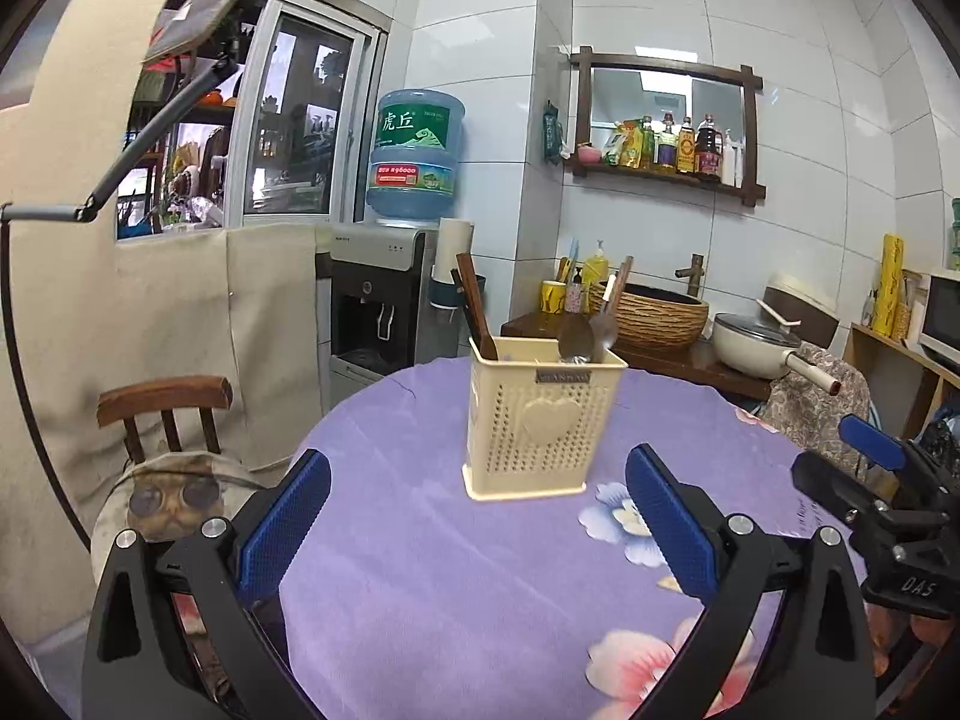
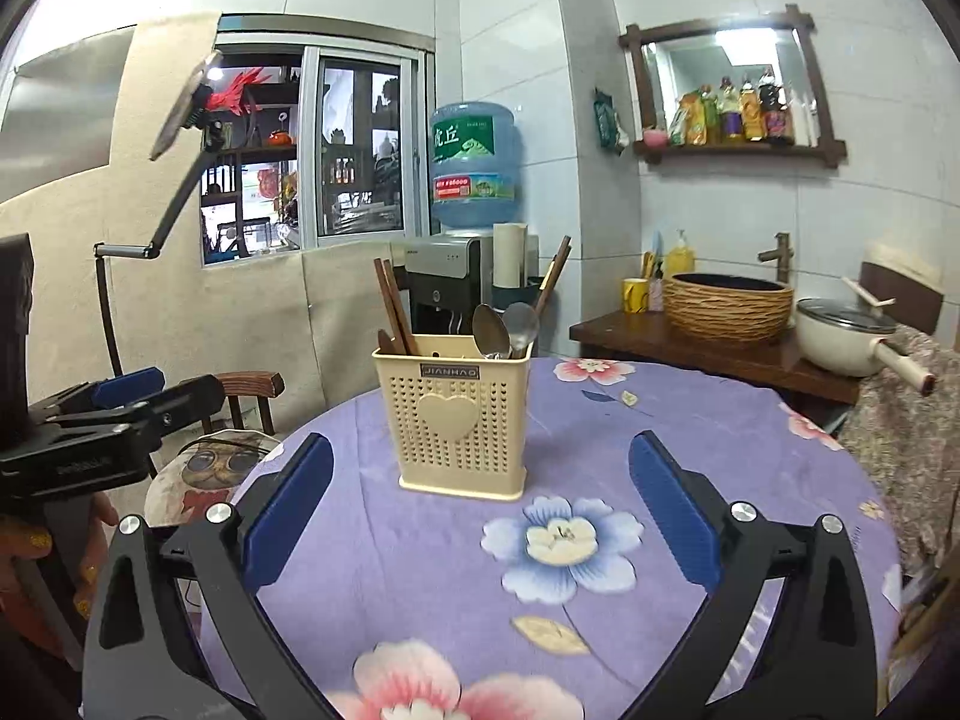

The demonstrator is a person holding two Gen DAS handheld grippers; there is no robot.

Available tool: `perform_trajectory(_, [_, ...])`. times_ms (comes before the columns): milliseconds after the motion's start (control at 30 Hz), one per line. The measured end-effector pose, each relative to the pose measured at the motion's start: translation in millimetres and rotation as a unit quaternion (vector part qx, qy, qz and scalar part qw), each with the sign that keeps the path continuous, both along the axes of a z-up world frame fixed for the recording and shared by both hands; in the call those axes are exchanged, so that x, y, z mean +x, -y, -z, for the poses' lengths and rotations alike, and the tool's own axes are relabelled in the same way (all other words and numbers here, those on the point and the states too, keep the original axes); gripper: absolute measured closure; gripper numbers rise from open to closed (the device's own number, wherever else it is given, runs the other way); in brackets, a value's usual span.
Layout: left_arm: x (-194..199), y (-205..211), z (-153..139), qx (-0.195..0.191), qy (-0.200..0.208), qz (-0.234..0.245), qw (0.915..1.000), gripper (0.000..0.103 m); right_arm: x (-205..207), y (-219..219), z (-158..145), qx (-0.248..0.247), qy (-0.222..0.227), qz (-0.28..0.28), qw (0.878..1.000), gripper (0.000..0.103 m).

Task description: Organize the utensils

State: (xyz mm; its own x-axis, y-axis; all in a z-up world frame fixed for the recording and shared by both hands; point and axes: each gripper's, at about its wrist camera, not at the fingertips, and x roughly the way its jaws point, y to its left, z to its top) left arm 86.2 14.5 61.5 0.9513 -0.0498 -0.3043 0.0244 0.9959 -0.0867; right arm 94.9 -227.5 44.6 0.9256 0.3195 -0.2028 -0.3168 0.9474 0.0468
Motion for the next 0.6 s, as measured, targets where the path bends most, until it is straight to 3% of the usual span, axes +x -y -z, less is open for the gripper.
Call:
perform_trajectory(300, [-58, 4, 5, 0.004, 0.008, 0.002, 1.0000, 0.006, -83, 12, -1, -0.023, 0.026, 0.059, 0.998, 0.006])
perform_trajectory(600, [-85, 10, -2, 0.019, 0.023, 0.010, 0.9995, 0.006, -107, 5, -14, -0.035, 0.022, 0.088, 0.995, 0.006])
